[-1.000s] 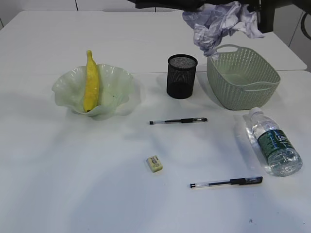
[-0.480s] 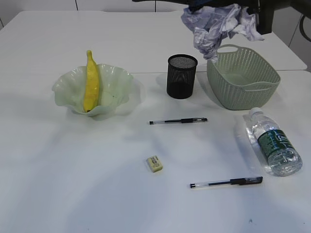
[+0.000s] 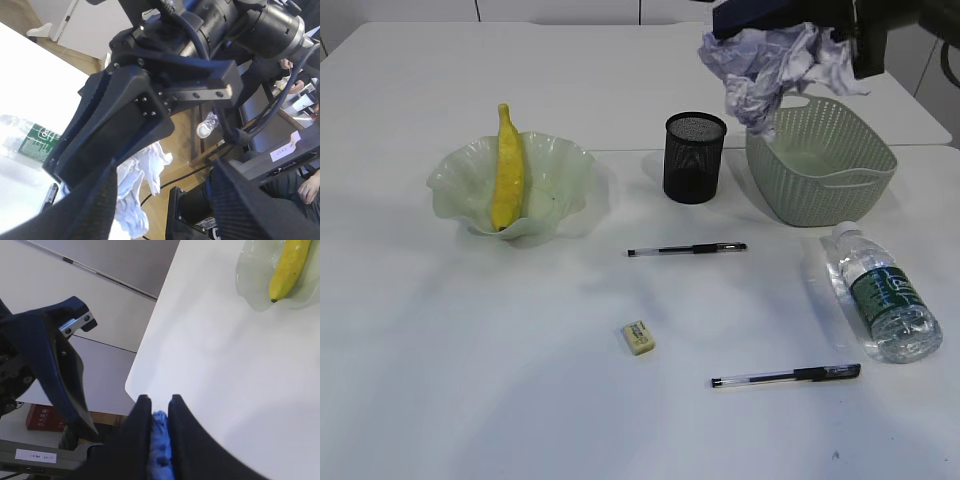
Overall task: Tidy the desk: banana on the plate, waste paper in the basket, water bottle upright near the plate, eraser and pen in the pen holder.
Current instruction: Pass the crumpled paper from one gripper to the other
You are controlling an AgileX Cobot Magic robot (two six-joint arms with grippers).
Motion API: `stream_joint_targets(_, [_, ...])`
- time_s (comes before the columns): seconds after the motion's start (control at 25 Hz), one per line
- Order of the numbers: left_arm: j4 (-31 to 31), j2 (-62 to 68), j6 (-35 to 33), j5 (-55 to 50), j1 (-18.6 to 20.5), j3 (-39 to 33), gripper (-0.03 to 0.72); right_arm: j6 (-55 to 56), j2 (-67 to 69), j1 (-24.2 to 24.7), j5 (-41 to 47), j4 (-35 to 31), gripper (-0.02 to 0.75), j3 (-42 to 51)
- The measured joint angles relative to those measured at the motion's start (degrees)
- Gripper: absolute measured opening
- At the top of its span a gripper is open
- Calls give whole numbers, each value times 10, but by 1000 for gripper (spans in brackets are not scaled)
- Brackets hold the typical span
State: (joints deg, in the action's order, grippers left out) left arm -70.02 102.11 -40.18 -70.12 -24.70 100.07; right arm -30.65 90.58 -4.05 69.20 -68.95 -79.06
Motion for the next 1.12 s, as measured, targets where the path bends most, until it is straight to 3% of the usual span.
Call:
stream_joint_targets(0.44, [1, 0, 0, 0, 0, 0, 427, -17, 0, 52, -59, 35, 50, 0])
stream_joint_targets(0.88, [7, 0, 0, 0, 0, 0, 427, -88, 11, 54, -247, 89, 50, -6])
stream_joint_targets(1.12, [26, 0, 1, 0, 0, 0, 427, -135, 62, 54, -293, 91, 50, -74])
